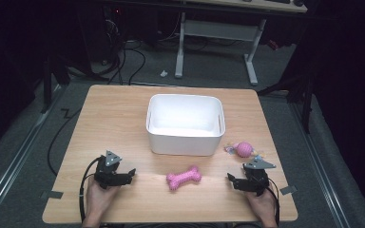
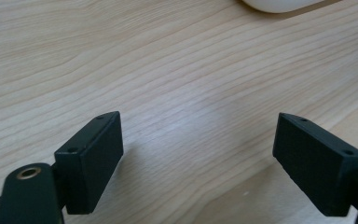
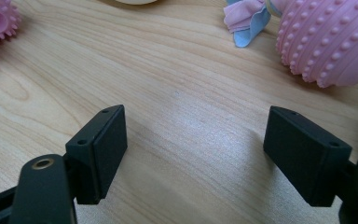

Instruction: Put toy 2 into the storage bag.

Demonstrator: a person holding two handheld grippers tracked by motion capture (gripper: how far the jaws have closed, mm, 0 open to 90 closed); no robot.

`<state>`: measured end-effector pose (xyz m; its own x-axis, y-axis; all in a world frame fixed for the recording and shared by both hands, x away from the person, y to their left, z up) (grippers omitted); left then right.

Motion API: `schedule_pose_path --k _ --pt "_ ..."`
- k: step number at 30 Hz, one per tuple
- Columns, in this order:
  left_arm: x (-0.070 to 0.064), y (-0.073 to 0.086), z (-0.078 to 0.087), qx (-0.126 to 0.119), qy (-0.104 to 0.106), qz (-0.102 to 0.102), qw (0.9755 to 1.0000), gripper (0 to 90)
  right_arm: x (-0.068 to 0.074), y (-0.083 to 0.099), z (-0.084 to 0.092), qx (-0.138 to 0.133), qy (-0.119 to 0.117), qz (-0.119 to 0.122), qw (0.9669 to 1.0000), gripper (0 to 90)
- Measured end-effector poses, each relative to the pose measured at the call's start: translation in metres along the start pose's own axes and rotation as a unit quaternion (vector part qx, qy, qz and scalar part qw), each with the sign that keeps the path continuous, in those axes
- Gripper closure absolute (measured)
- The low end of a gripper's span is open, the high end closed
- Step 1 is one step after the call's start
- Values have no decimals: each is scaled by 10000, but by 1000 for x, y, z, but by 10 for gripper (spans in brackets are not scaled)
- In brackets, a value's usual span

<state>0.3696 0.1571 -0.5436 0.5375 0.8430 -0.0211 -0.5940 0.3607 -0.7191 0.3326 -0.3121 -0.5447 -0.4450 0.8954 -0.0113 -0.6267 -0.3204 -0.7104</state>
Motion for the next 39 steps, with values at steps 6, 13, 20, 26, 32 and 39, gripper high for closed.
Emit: schedule_pose_path --k 6,13,20,26,32,39 --pt "-14 -7 -1 -87 261 -110 9996 221 0 0 0 -2 3 0 10000 218" --pt "-30 -17 1 -117 478 -250 9985 227 0 0 0 -1 3 -4 10000 218" --pt "-43 -32 5 -167 806 -455 9956 229 0 0 0 -3 11 -4 10000 220" --pt "-52 -40 6 -165 1013 -574 9931 252 0 0 0 -7 17 -5 10000 221" --pt "-64 -49 7 -150 1076 -785 9910 256 0 0 0 -7 17 -4 10000 221" --pt "-79 -59 7 -95 1137 -1043 9880 293 0 0 0 -6 18 -8 10000 221"
Point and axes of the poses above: each handheld gripper's, and its own axes: z roughly backward along the jaws, y roughly out of its underside, x roughly to its left, the point moved 2 cm from there along -z, roughly forward along the jaws
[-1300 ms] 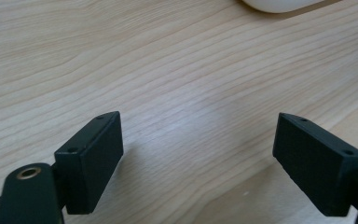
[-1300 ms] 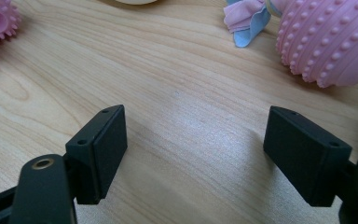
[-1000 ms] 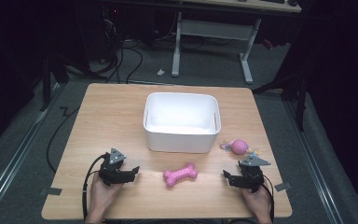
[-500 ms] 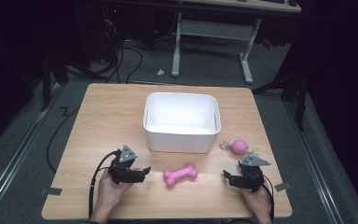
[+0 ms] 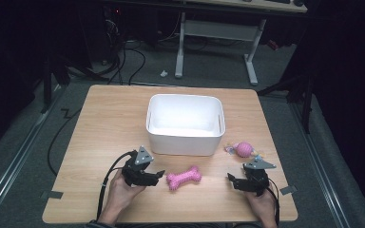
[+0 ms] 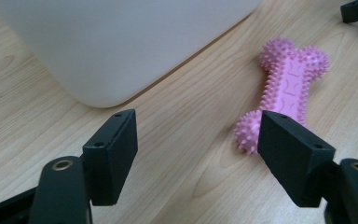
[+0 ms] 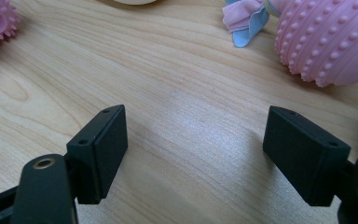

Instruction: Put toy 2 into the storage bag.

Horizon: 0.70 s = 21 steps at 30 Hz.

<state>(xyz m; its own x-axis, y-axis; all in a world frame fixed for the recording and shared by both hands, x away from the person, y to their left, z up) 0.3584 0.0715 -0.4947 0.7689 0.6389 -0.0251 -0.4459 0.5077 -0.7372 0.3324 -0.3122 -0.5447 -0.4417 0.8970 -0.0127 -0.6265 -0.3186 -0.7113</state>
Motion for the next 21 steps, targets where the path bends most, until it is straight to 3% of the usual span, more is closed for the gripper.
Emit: schedule_pose_path --k 12,16,21 --pt "-19 -19 -14 170 222 -421 9987 328 0 0 0 -12 9 -11 10000 230" --pt "-30 -27 -22 315 356 -654 9967 347 0 0 0 -14 13 -14 10000 232" --pt "-37 -33 -29 349 531 -785 9949 369 0 0 0 -20 18 -12 10000 235"
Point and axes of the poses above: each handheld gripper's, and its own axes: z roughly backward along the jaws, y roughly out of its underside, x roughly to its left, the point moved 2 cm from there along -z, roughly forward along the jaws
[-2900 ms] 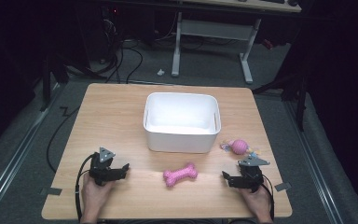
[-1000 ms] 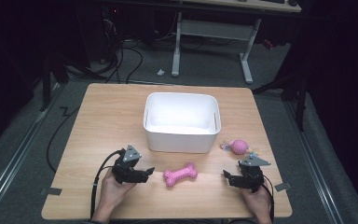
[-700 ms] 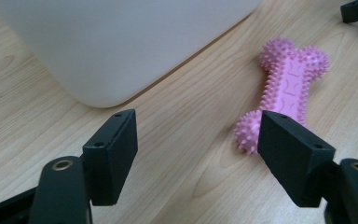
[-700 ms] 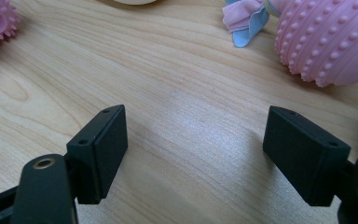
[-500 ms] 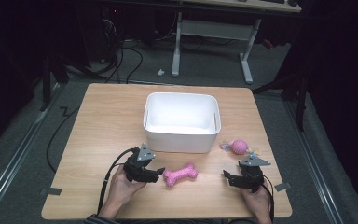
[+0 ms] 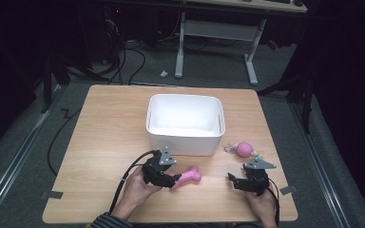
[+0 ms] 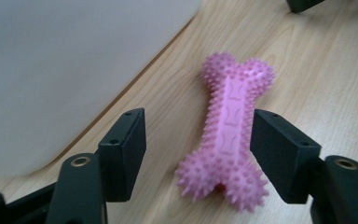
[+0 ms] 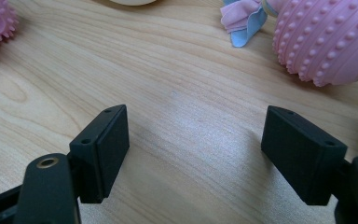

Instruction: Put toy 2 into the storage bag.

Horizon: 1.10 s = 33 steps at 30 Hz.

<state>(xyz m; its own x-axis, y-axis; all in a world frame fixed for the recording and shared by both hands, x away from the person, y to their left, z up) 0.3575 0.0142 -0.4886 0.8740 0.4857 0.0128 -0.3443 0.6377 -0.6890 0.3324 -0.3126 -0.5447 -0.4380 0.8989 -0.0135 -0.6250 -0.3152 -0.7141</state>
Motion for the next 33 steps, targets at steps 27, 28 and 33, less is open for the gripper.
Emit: schedule_pose_path --k 27,28,33 --pt "-20 -21 -47 1038 347 -451 9930 448 0 0 0 1 7 -17 10000 238" --pt "-20 -21 -48 1057 354 -456 9927 448 0 0 0 1 7 -17 10000 238" --pt "-21 -21 -54 1186 350 -508 9910 467 0 0 0 2 6 -18 10000 238"
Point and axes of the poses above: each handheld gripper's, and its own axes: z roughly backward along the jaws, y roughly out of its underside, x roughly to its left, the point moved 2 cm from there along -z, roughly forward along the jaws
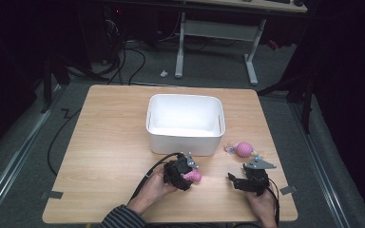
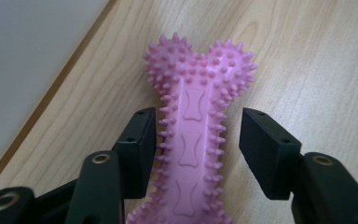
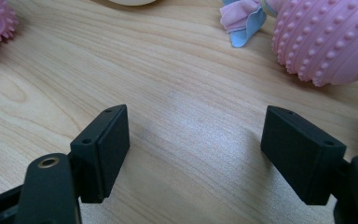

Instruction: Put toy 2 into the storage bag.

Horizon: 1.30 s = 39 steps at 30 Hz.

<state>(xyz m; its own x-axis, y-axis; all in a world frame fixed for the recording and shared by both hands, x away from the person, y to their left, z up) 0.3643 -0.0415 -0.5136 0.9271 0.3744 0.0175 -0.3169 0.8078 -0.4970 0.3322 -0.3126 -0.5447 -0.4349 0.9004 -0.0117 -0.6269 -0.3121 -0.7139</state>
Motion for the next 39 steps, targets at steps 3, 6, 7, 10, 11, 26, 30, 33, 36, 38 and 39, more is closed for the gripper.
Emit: schedule_pose_path --k 3,6,7,10,11,26,30,33,36,38,39 --pt "-2 -1 -1 64 -86 -59 9999 486 0 0 0 -3 1 11 10000 238" --pt "0 0 -1 63 -117 -35 9999 531 0 0 0 -4 2 13 10000 238" --pt "1 0 -1 64 -124 -27 9999 548 0 0 0 -4 2 14 10000 238" --pt "-1 0 0 52 -187 -81 9998 568 0 0 0 -1 1 3 10000 238" --pt "-1 0 0 52 -187 -81 9998 572 0 0 0 -1 1 3 10000 238" --pt "4 5 18 -273 -219 -38 9994 590 0 0 0 -2 0 4 10000 238" --pt "8 8 30 -436 -253 59 9987 590 0 0 0 -2 0 4 10000 238" --pt "12 10 40 -580 -265 121 9979 590 0 0 0 -1 0 5 10000 238" --pt "15 12 50 -786 -231 231 9964 590 0 0 0 0 1 6 10000 238" --pt "17 13 55 -866 -217 276 9956 590 0 0 0 -1 1 6 10000 238" --pt "18 14 57 -875 -233 275 9955 590 0 0 0 -1 2 4 10000 238"
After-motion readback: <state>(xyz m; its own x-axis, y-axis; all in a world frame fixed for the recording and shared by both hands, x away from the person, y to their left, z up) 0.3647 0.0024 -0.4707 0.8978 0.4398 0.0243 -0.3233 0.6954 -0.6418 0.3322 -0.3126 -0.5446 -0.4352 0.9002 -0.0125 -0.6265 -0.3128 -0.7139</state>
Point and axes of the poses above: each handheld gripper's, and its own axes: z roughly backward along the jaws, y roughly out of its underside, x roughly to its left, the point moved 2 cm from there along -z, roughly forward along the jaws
